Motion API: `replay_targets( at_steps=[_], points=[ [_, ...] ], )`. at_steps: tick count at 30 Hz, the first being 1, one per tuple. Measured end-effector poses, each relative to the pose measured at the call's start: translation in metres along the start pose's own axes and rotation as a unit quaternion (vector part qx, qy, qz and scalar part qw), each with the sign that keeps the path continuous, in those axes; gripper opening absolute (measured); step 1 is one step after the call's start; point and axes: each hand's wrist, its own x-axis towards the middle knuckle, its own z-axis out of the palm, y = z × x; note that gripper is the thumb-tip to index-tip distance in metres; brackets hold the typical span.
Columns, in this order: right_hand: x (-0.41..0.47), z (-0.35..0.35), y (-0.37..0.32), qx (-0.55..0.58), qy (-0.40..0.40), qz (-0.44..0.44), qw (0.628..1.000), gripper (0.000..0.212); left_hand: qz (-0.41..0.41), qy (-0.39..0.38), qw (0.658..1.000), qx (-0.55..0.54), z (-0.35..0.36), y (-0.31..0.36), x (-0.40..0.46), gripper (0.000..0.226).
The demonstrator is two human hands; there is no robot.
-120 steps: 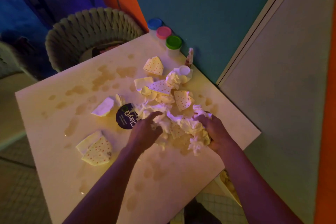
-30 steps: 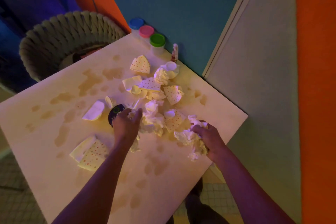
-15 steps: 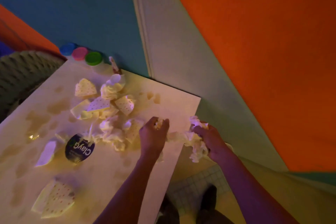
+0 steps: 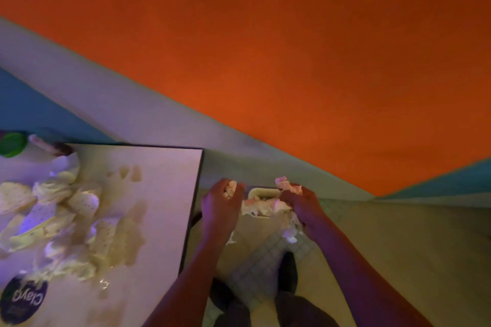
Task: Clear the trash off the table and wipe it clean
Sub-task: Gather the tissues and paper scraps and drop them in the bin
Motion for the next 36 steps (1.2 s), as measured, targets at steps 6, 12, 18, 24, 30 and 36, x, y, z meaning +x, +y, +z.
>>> replay_targets(
  at_steps=[6,12,18,24,30,36],
  points=[
    [0.028,-0.040,0.007,-0.028,0.041,0.011,0.999,0.018,0.017,-0.041,0.999,0.031,0.056,0.005,0.003,0.021],
    [0.064,-0.071,0.027,-0.028,0.080,0.024,0.996,0.014,0.045,-0.056,0.996,0.044,0.100,-0.028,0.034,0.022],
    [0.117,-0.079,0.074,-0.052,0.099,0.033,0.993,0.010,0.070,-0.070,0.992,0.075,0.160,-0.082,0.060,0.020],
    [0.206,-0.065,0.139,-0.082,0.088,-0.007,0.993,0.013,0.098,-0.073,0.990,0.075,0.242,-0.163,0.081,0.025],
    [0.308,-0.046,0.210,-0.093,0.086,-0.033,0.991,0.012,0.108,-0.103,0.984,0.102,0.324,-0.252,0.105,0.020],
    [0.400,-0.031,0.286,-0.114,0.079,-0.040,0.989,0.012,0.104,-0.126,0.983,0.086,0.402,-0.337,0.129,0.017]
  ],
)
